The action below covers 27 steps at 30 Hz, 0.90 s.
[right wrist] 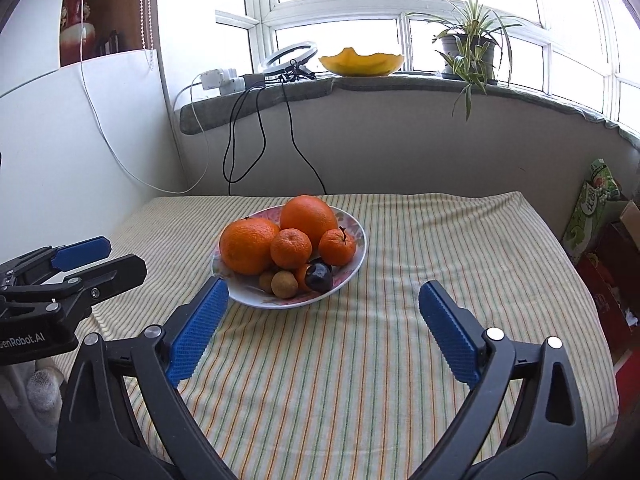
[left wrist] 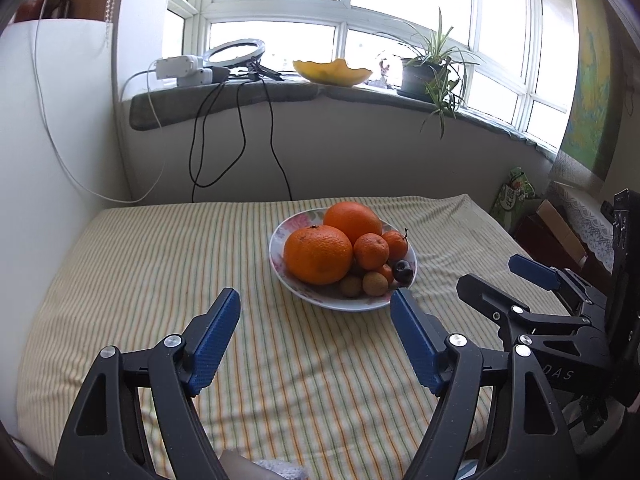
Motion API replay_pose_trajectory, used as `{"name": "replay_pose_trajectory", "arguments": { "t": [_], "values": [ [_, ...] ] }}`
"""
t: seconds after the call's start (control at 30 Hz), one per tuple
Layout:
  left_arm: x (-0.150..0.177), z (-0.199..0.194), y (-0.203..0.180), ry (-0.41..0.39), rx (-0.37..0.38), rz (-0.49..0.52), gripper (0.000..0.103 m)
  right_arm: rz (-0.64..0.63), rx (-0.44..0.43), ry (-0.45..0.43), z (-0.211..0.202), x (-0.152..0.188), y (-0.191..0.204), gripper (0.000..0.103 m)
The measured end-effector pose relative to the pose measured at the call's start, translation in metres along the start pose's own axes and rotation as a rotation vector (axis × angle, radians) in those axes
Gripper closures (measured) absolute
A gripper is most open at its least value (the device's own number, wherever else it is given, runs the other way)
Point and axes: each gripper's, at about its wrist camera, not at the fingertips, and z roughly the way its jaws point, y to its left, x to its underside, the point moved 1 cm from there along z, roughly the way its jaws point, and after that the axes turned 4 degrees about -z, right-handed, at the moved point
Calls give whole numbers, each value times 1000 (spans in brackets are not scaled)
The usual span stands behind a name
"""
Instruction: Organize fruits
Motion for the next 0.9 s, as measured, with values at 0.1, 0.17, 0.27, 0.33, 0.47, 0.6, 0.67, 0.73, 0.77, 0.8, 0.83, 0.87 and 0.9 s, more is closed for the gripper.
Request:
{"name": "replay_pose_trajectory", "arguments": {
  "t": [0.1,0.17,0.27,0.33,0.47,0.6,0.67,0.73,0.77,0.8,0.83,0.87,0.9],
  "values": [
    [3,2,1,10,-11,-5,25,9,3,4,1,0,-2,5],
    [4,3,2,15,-13,-7,25,13,1,5,1,1,-2,5],
    [5,3,2,16,-14,-8,25,11,-2,10,2,2,1,5],
    [5,3,3,14,-16,-10,25,9,-5,12,3,2,3,5],
    [5,3,4,15,-14,-15,25,8,-13,17,5,3,6,5],
    [5,2,3,11,-13,-12,25,7,-16,17,5,3,6,5],
    [5,1,2,9,-12,-10,25,7,-19,17,5,3,6,5],
    [4,1,1,7,-11,-7,25,8,-20,17,5,2,6,5],
    [5,1,1,7,-12,-5,25,7,-19,17,6,3,6,5],
    [5,1,1,8,-12,-5,25,7,-18,17,5,3,6,5],
    [5,1,1,9,-12,-5,25,8,-19,17,5,3,6,5],
    [5,1,1,8,-12,-4,25,8,-20,18,5,3,6,5],
    [5,2,1,9,-12,-4,25,8,-21,18,5,2,7,5]
  ]
}}
